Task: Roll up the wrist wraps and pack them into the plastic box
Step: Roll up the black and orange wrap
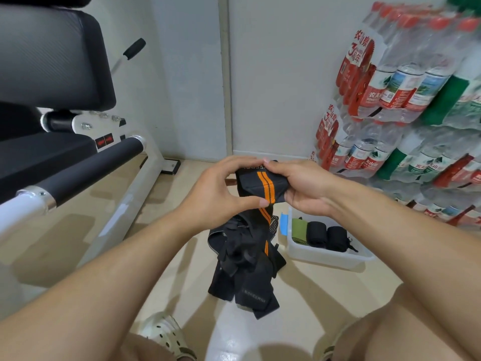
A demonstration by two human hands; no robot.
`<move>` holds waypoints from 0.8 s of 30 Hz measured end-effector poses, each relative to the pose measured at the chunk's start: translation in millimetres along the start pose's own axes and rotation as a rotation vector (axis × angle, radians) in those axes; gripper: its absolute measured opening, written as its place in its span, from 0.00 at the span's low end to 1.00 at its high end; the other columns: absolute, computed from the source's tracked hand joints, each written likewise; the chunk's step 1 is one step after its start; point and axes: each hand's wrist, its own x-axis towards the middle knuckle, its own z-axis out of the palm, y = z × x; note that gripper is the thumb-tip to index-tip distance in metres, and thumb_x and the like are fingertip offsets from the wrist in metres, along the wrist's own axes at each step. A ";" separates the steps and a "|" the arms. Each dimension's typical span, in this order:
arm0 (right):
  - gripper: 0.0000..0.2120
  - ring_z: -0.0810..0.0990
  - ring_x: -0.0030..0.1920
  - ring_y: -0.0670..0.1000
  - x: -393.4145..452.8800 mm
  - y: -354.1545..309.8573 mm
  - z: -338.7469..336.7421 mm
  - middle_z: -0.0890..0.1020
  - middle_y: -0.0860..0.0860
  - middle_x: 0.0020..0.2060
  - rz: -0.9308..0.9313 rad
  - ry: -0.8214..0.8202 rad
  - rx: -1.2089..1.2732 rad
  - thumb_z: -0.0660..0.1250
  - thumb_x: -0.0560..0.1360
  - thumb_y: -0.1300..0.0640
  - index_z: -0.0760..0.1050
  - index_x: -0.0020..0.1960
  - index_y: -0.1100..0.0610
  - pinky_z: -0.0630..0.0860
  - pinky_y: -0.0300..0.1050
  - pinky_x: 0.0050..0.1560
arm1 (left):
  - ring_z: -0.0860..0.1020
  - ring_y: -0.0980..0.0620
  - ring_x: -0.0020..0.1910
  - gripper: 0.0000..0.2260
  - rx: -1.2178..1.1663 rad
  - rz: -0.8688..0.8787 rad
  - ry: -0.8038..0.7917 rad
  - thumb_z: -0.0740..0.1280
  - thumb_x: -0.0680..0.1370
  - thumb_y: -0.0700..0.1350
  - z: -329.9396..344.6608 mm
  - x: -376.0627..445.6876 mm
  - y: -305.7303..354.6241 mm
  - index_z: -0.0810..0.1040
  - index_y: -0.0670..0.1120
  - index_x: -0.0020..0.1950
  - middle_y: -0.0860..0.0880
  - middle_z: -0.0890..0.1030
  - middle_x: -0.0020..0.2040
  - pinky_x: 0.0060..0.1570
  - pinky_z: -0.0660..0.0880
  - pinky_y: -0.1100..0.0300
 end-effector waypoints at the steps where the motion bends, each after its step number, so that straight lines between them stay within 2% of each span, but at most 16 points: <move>1: 0.16 0.87 0.45 0.56 0.6 -0.1 0.5 0.86 0.62 0.50 0.001 -0.002 0.010 0.65 0.82 0.57 0.78 0.62 0.68 0.86 0.51 0.43 | 0.79 0.60 0.61 0.28 0.020 0.004 0.025 0.83 0.67 0.45 2.2 0.0 0.3 0.81 0.55 0.65 0.59 0.81 0.61 0.62 0.78 0.55; 5: 0.20 0.87 0.48 0.56 2.7 0.2 -0.2 0.86 0.62 0.52 -0.006 -0.032 0.030 0.66 0.82 0.52 0.78 0.63 0.68 0.85 0.49 0.48 | 0.84 0.54 0.50 0.16 0.002 -0.040 0.103 0.79 0.72 0.47 4.3 2.5 -1.2 0.84 0.55 0.59 0.58 0.86 0.51 0.56 0.80 0.48; 7: 0.23 0.86 0.46 0.54 2.4 1.4 -3.2 0.85 0.57 0.47 -0.060 0.009 -0.171 0.68 0.80 0.45 0.81 0.60 0.65 0.85 0.53 0.53 | 0.85 0.50 0.50 0.09 -0.079 -0.072 0.127 0.75 0.76 0.47 1.7 4.3 -1.9 0.85 0.52 0.57 0.54 0.87 0.49 0.56 0.80 0.46; 9: 0.27 0.82 0.45 0.51 2.4 0.6 -7.2 0.81 0.52 0.43 -0.165 0.101 -0.409 0.72 0.74 0.39 0.81 0.57 0.62 0.84 0.54 0.56 | 0.85 0.50 0.52 0.08 -0.199 -0.119 0.127 0.72 0.79 0.46 -2.2 5.0 -1.1 0.85 0.49 0.57 0.51 0.87 0.50 0.55 0.80 0.51; 11: 0.31 0.81 0.47 0.47 2.7 -1.2 -10.7 0.81 0.48 0.46 -0.300 0.189 -0.513 0.77 0.64 0.37 0.79 0.57 0.57 0.82 0.47 0.55 | 0.85 0.52 0.52 0.09 -0.307 -0.170 0.096 0.69 0.81 0.45 -4.9 4.2 1.6 0.83 0.47 0.60 0.50 0.87 0.52 0.50 0.79 0.62; 13: 0.33 0.81 0.47 0.42 2.9 -1.2 -12.1 0.83 0.45 0.52 -0.405 0.172 -0.583 0.79 0.60 0.39 0.78 0.60 0.50 0.79 0.39 0.53 | 0.86 0.53 0.49 0.10 -0.373 -0.201 0.062 0.67 0.82 0.44 -4.6 3.2 3.8 0.83 0.45 0.61 0.48 0.87 0.51 0.45 0.78 0.65; 16: 0.22 0.83 0.46 0.39 0.7 4.9 -7.3 0.87 0.45 0.50 -0.469 0.008 -0.618 0.80 0.66 0.50 0.81 0.58 0.49 0.76 0.31 0.50 | 0.85 0.53 0.44 0.10 -0.394 -0.217 0.067 0.67 0.82 0.46 -1.2 2.5 6.1 0.83 0.45 0.59 0.48 0.87 0.46 0.41 0.78 0.63; 19: 0.16 0.86 0.44 0.44 2.8 8.3 -3.9 0.88 0.48 0.44 -0.538 -0.022 -0.589 0.80 0.69 0.61 0.82 0.54 0.52 0.81 0.37 0.48 | 0.86 0.50 0.47 0.10 -0.391 -0.231 0.080 0.67 0.82 0.48 0.2 3.2 6.3 0.84 0.46 0.59 0.47 0.87 0.47 0.45 0.80 0.59; 21: 0.15 0.87 0.45 0.47 5.0 7.3 -4.1 0.88 0.50 0.44 -0.556 -0.012 -0.619 0.80 0.70 0.61 0.83 0.55 0.53 0.83 0.44 0.50 | 0.86 0.48 0.48 0.10 -0.415 -0.247 0.071 0.67 0.82 0.48 -0.6 3.3 6.8 0.83 0.45 0.60 0.46 0.87 0.48 0.46 0.81 0.57; 24: 0.12 0.87 0.45 0.48 6.5 5.1 -4.5 0.88 0.49 0.43 -0.601 -0.006 -0.685 0.79 0.71 0.60 0.85 0.53 0.52 0.82 0.47 0.50 | 0.86 0.46 0.50 0.13 -0.464 -0.284 0.034 0.67 0.81 0.51 -2.1 3.2 10.6 0.82 0.46 0.61 0.45 0.87 0.51 0.49 0.82 0.53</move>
